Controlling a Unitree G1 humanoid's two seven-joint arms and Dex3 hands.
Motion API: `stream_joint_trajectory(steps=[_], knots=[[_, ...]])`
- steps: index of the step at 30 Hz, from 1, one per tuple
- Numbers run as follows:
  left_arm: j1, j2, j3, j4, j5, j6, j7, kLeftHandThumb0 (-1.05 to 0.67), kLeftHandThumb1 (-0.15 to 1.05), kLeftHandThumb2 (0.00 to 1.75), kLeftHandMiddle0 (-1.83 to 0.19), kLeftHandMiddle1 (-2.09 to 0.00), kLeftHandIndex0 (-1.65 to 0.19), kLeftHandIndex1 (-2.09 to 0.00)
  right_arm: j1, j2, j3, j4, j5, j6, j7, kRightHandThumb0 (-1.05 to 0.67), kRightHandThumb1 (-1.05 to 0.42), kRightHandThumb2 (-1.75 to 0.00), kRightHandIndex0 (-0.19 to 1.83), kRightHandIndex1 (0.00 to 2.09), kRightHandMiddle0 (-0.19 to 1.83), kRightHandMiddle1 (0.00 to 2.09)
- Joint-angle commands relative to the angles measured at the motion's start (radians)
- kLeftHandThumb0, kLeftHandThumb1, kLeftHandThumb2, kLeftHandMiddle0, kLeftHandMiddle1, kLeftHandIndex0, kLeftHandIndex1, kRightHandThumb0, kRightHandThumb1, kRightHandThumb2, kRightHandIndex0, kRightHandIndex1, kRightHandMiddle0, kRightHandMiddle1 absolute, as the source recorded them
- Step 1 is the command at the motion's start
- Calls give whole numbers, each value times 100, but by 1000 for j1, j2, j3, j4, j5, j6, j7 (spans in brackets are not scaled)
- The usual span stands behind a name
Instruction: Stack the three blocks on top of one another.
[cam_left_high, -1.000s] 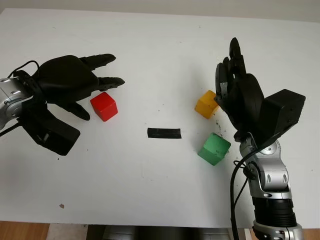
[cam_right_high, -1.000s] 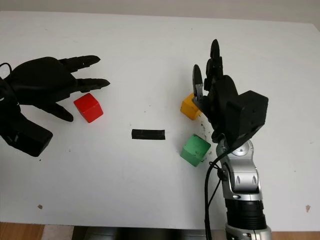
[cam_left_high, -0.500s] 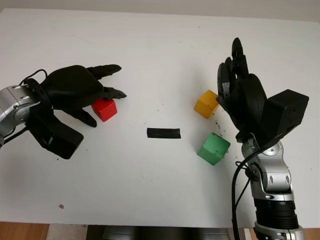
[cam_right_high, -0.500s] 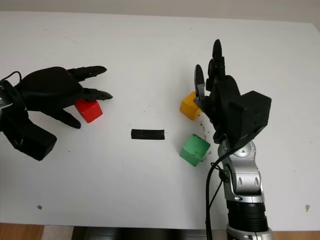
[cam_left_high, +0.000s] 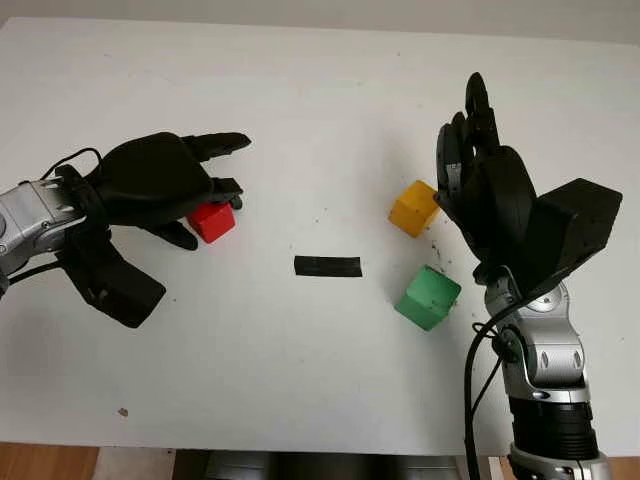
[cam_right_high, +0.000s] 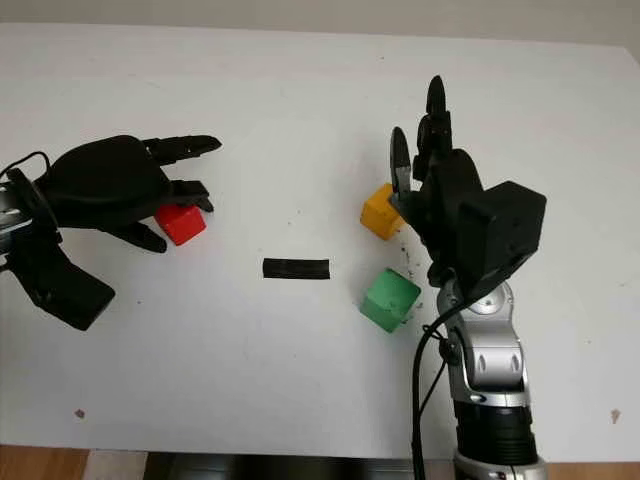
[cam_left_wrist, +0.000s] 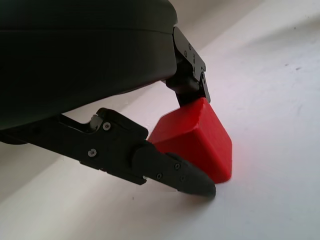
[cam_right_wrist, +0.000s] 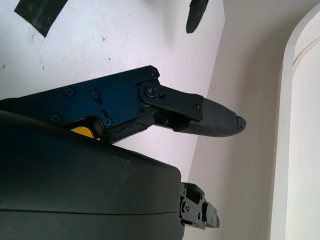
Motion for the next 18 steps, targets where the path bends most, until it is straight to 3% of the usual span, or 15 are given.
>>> stream_joint_trajectory(steps=[1, 11, 15, 18], knots=[[-8, 25, -11, -17, 18, 7, 41, -43, 94, 5, -18, -7, -41, -112, 10, -5, -4, -17, 0, 0, -1, -71, -105, -66, -19, 0, -19, 0], [-19, 44, -43, -56, 138, 62, 183, -21, 89, 5, -30, -8, -45, -120, 11, -5, -4, -13, 5, -11, 4, -70, -105, -66, -19, 0, -19, 0], [-27, 42, -46, -55, 134, 54, 204, -21, 88, 5, -33, -7, -44, -126, 10, -4, -5, -12, 5, -8, 4, -70, -105, -67, -19, 0, -19, 0], [-23, 34, -23, -57, 50, 25, 154, -24, 88, 5, -32, -6, -42, -126, 12, -1, -6, -14, 7, -9, 2, -69, -105, -67, -19, 0, -19, 0]])
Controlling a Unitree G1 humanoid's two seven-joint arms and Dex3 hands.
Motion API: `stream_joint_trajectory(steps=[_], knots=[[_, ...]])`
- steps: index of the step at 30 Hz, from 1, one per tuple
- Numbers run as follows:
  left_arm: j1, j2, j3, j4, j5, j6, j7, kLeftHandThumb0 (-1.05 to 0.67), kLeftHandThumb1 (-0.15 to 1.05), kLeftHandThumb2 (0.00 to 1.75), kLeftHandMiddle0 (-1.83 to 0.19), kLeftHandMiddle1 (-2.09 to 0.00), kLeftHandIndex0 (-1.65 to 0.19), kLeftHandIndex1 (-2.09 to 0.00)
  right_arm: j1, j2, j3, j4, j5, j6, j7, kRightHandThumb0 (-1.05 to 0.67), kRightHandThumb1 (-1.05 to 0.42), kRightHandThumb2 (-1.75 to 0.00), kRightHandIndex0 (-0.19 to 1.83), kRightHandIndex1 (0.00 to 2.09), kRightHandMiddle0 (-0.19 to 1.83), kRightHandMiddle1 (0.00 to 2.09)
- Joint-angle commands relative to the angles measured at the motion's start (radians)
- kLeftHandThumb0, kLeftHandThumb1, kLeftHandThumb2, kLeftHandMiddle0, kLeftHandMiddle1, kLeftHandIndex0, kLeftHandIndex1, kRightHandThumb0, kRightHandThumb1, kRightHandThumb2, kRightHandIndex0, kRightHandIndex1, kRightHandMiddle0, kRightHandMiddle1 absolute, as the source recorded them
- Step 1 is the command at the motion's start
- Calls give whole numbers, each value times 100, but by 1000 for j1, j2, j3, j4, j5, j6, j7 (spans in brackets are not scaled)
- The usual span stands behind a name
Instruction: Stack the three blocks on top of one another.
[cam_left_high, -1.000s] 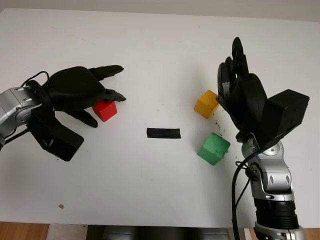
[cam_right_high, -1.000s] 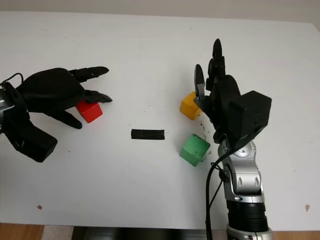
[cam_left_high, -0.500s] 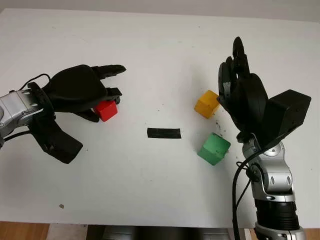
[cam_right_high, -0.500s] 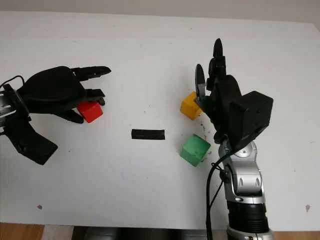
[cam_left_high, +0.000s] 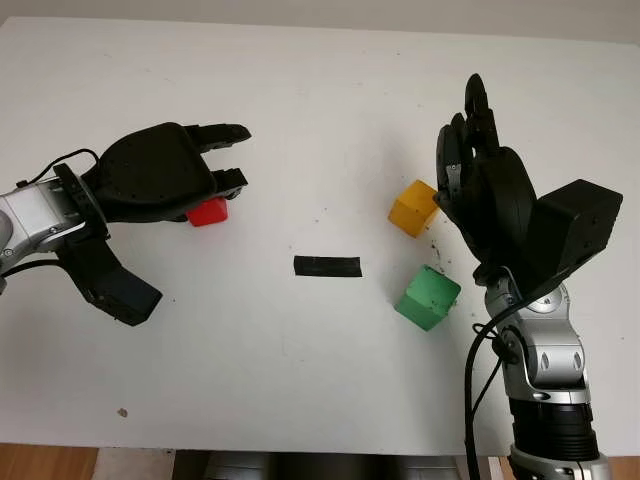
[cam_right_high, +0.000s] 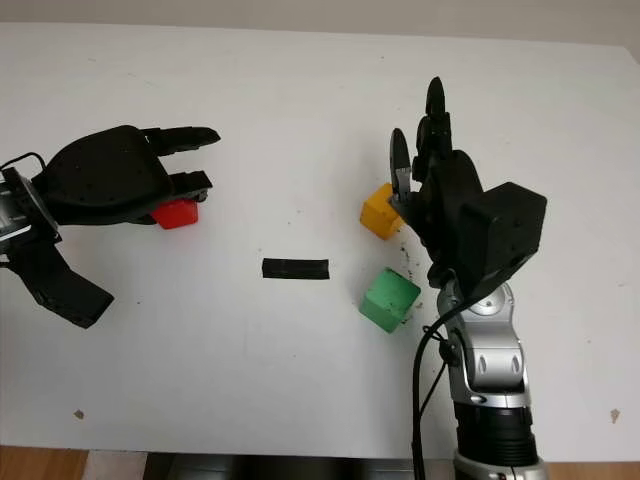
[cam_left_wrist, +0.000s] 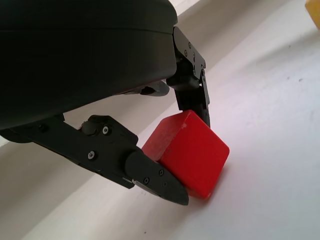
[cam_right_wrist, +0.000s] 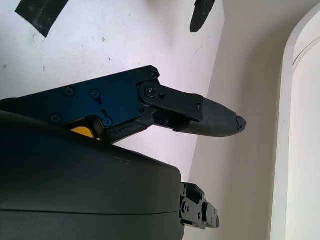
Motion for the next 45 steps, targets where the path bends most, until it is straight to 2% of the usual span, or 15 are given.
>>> stream_joint_trajectory(steps=[1, 4, 8, 10, 15, 18, 23, 29, 34, 40, 45], knots=[[-21, 5, 25, -15, -88, -25, -64, -27, 89, 6, -30, -5, -41, -126, 12, 0, -5, -16, 3, -7, -2, -69, -105, -67, -19, 0, -19, 0], [-5, -17, 63, -44, -294, -42, -228, -42, 97, 7, -26, -4, -34, -136, 12, 2, -2, -16, 1, -12, -3, -69, -105, -66, -19, 0, -19, 0], [21, -50, 100, -69, -491, -53, -358, -44, 100, 6, -25, -3, -28, -146, 10, 4, 2, -10, 0, -15, -5, -69, -105, -68, -19, 0, -19, 0], [28, -72, 113, -85, -560, -50, -407, -46, 100, 6, -26, -4, -28, -148, 8, 10, 4, -10, 1, -13, -9, -69, -105, -67, -19, 0, -19, 0], [51, -135, 135, -184, -672, 61, -551, -50, 100, 5, -24, -4, -29, -150, 8, 17, 8, -4, 2, -21, -15, -72, -105, -66, -19, 0, -19, 0], [58, -169, 142, -233, -685, 109, -596, -48, 99, 5, -24, -4, -31, -145, 10, 23, 6, -2, 7, -24, -16, -71, -105, -66, -19, 0, -19, 0], [43, -206, 121, -268, -650, 130, -647, -46, 98, 5, -26, -5, -31, -151, 12, 25, 12, -2, 1, -30, -17, -70, -105, -67, -19, 0, -19, 0], [-22, -271, 42, -268, -508, 79, -666, -48, 97, 5, -27, -5, -36, -150, 9, 31, 16, 0, 1, -29, -18, -67, -105, -67, -19, 0, -19, 0], [-55, -328, -1, -260, -451, 39, -667, -40, 92, 4, -27, -6, -41, -148, 13, 39, 19, -6, -5, -29, -28, -68, -105, -67, -19, 0, -19, 0], [-68, -368, -9, -224, -471, 18, -690, -49, 90, 4, -28, -6, -44, -148, 18, 45, 17, -15, -10, -25, -42, -71, -105, -65, -19, 0, -19, 0], [-71, -394, -16, -193, -493, -6, -700, -52, 92, 6, -27, -6, -40, -162, 19, 44, 17, -5, -8, -35, -40, -70, -105, -65, -19, 0, -19, 0]])
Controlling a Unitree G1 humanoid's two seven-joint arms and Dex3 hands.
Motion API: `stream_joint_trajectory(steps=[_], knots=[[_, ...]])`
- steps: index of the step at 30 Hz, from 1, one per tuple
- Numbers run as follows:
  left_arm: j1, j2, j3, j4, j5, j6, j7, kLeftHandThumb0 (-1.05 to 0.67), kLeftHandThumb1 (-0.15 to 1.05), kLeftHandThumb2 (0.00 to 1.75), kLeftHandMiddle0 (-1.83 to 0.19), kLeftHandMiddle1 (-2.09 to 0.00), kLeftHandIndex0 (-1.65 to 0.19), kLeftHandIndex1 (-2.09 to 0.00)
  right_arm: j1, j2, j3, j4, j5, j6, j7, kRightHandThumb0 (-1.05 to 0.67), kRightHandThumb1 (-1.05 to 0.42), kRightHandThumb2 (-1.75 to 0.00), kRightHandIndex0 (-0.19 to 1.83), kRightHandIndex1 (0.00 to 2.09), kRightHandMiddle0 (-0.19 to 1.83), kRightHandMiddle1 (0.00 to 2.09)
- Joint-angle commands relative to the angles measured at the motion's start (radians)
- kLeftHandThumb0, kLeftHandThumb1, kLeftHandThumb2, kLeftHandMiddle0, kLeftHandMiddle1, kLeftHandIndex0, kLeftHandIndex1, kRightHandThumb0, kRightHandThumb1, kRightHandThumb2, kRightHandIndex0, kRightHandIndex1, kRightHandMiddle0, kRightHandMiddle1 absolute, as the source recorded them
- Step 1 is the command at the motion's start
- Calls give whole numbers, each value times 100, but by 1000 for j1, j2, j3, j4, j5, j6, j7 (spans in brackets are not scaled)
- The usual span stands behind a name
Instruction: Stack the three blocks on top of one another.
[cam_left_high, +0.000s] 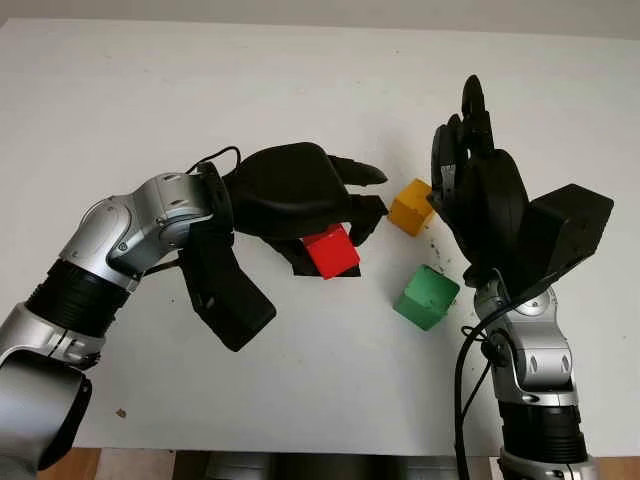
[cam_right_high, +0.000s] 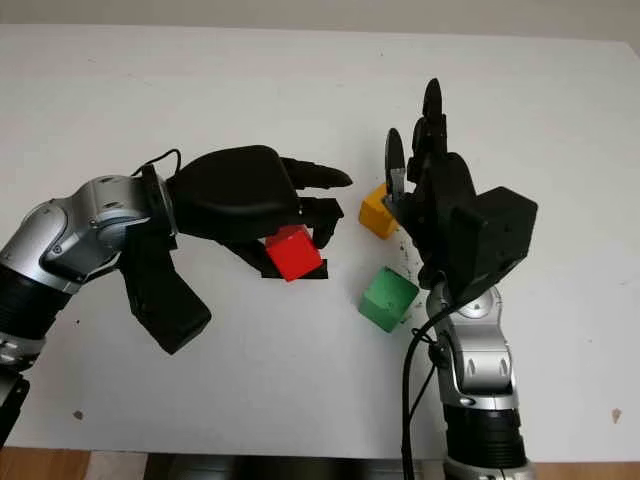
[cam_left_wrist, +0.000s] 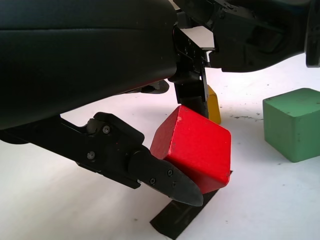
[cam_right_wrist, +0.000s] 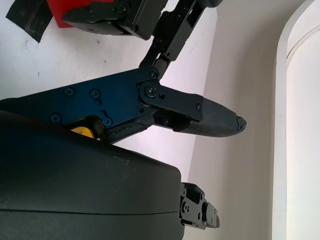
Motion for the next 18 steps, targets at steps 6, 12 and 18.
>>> stream_joint_trajectory(steps=[6, 12, 18], knots=[[-45, 0, -31, 12, 76, -78, 46, -49, 90, 5, -27, -6, -38, -153, 11, 9, 4, -5, 1, -12, -2, -70, -105, -65, -19, 0, -19, 0], [-69, 19, -56, 38, 232, -143, 186, -33, 90, 5, -27, -6, -42, -158, 16, 11, 5, -10, -4, -6, -7, -71, -105, -65, -19, 0, -19, 0], [-110, 38, -99, 67, 391, -178, 361, -33, 90, 5, -27, -6, -46, -164, 18, 13, 6, -7, -2, -11, -1, -70, -105, -65, -19, 0, -19, 0]])
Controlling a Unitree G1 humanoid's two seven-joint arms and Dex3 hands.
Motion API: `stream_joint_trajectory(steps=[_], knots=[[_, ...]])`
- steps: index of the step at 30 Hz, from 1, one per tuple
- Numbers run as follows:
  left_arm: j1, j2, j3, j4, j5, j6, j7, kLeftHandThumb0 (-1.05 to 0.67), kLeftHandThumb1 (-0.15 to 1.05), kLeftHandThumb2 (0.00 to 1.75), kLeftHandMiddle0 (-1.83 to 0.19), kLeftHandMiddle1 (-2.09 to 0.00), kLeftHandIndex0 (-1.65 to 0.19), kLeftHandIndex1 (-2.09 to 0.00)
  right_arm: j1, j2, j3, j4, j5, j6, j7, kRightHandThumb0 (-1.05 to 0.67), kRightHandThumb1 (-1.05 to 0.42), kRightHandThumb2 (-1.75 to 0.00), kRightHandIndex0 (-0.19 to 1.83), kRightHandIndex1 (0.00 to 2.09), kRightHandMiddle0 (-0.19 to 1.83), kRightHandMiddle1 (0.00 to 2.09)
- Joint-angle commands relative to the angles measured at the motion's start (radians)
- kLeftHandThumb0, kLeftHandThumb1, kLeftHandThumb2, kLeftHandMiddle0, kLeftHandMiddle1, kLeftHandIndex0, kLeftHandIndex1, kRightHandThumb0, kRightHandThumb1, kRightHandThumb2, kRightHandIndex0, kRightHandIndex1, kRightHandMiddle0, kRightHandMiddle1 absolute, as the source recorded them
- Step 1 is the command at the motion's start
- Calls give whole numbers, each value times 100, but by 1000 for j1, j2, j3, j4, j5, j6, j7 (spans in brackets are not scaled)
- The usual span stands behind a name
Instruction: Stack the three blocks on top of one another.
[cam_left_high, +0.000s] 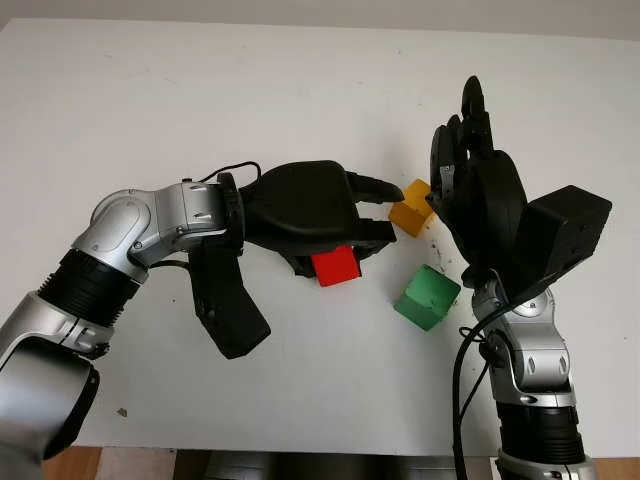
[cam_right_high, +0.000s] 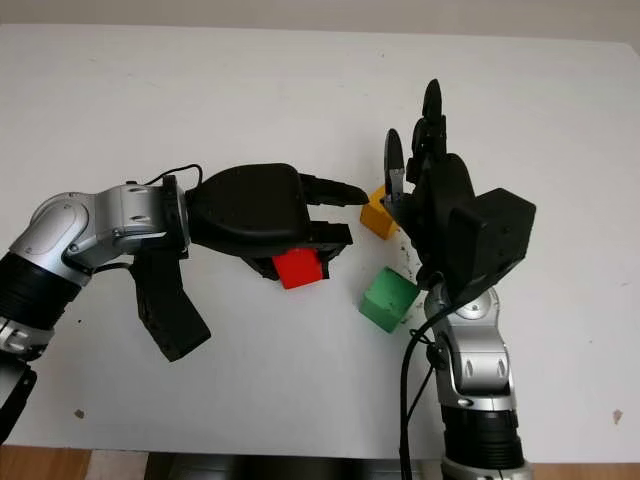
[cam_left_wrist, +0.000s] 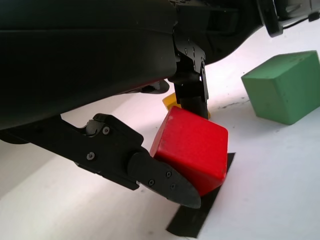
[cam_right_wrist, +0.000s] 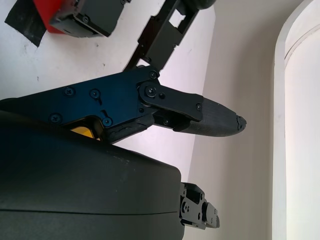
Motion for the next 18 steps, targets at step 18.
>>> stream_joint_trajectory(steps=[18], knots=[[-80, 52, -154, 61, 210, -41, 266, -37, 91, 5, -27, -6, -46, -183, 21, 12, 8, -17, -7, 2, -11, -68, -105, -67, -19, 0, -19, 0]])
